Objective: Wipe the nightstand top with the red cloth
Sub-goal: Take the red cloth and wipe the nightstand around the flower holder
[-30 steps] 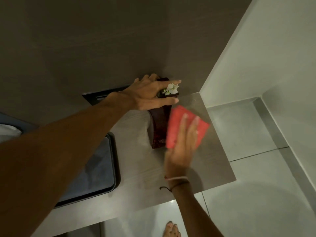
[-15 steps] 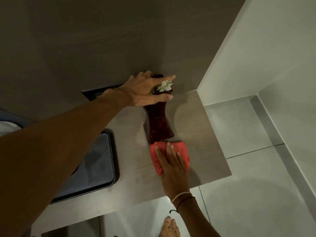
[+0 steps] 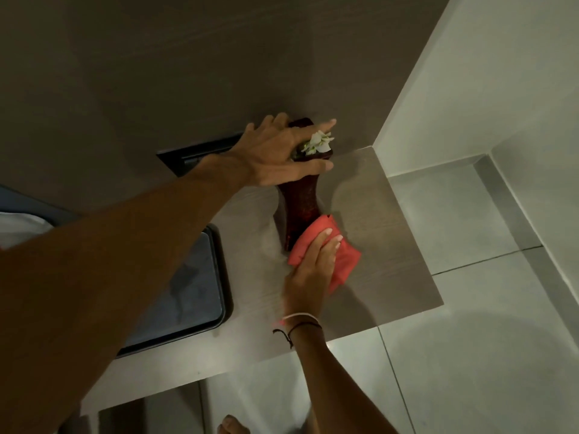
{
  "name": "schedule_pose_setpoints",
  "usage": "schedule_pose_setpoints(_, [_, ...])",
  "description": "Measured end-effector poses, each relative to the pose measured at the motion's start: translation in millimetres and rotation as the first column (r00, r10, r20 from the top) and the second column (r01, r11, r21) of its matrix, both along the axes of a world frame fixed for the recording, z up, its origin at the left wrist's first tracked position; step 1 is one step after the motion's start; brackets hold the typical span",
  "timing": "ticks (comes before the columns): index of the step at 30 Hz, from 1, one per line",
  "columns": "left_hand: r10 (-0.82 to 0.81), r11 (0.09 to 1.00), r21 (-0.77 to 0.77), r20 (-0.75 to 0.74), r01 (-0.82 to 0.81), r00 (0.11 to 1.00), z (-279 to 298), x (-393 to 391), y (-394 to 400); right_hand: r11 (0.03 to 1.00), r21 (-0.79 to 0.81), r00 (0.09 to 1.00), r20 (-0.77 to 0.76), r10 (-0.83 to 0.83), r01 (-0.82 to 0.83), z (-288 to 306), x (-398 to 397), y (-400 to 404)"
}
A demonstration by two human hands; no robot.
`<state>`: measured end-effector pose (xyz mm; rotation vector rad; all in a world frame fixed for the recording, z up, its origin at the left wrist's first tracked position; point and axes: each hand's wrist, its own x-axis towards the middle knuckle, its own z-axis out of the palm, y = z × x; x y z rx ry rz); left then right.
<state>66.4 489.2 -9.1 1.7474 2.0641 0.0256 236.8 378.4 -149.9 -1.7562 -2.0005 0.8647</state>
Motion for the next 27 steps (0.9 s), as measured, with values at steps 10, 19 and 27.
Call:
schedule_pose_setpoints(10, [-0.043,0.999,0.009,-0.041,0.044,0.998,1,3,-1,0.931,0.061,0.924,0.158,0.348,-0.36,-18,18,-39])
schedule_pose_setpoints(19, [-0.012,0.999,0.034,0.018,0.012,1.0,0,-5,-1,0.996,0.021,0.954,-0.291,-0.075,0.084,16,75,-26])
schedule_pose_setpoints(27, [0.013,0.999,0.049,-0.028,-0.011,1.0,1,-26,-8,0.987,0.079,0.959,0.257,0.118,-0.142,-11,78,47])
